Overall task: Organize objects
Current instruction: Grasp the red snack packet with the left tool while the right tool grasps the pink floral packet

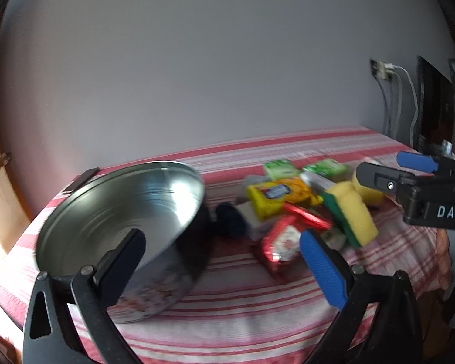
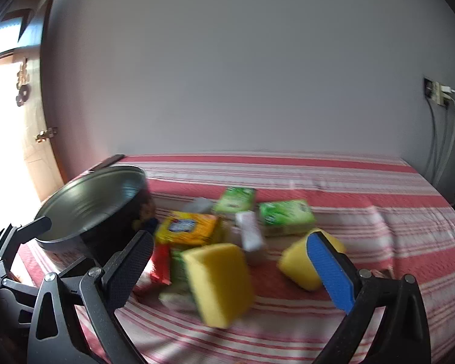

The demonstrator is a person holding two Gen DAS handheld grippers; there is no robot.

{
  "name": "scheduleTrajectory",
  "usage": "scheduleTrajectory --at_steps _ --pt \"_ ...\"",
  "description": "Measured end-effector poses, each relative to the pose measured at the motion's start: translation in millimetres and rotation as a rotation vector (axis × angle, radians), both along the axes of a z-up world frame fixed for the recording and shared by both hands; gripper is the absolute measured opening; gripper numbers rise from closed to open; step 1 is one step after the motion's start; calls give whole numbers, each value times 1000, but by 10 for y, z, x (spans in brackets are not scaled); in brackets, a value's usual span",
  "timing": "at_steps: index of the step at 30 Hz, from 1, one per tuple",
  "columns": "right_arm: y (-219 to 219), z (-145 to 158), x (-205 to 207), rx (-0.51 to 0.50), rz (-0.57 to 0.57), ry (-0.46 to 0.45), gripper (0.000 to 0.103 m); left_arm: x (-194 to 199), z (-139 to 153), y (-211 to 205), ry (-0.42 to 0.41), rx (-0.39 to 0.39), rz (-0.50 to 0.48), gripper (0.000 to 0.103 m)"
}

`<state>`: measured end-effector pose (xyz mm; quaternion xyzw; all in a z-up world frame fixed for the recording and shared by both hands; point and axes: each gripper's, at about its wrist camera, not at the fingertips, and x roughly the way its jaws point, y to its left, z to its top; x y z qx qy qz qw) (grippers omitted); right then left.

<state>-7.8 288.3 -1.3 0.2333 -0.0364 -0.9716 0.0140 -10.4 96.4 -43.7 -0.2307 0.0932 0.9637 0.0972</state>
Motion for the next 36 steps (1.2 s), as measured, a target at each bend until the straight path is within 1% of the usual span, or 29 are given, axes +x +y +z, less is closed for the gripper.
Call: scheduleTrajectory --at_steps 4,8,10,15,17,18,20,22,25,26,28,32,36 --pt "199 -135 37 -17 -16 -32 102 -87 -101 140 -29 -20 -27 103" --pt "363 -265 63 -26 -35 -52 102 -122 -138 239 -39 -37 -58 103" --pt "410 -270 87 -25 -49 -50 102 -140 -149 291 -39 -44 -76 103" --pt "580 -251 130 -33 -88 -29 102 -263 -247 399 -84 -58 -100 101" --pt "652 -248 160 -42 -98 -22 102 -298 -283 407 -94 -64 -101 93" --pt "682 -257 164 -46 -103 -21 102 -309 -296 406 -101 -57 -113 87" --pt "756 -287 176 -56 -112 -23 102 -330 -292 373 -111 -35 -117 80" --pt "821 -328 169 -57 -127 -32 102 -335 -291 363 -118 -28 -129 55" --pt "903 -385 166 -54 -150 -48 102 -346 -307 345 -135 -16 -151 41" --pt "922 -403 162 -49 -157 -55 102 -347 -309 333 -135 -11 -152 41" --pt "969 -441 159 -45 -170 -65 102 -363 -308 307 -141 -6 -154 35" --pt "1044 -505 144 -44 -179 -89 102 -370 -305 238 -145 8 -152 34" --pt "1006 -527 94 -1 -187 -118 102 -350 -283 193 -141 19 -146 34"
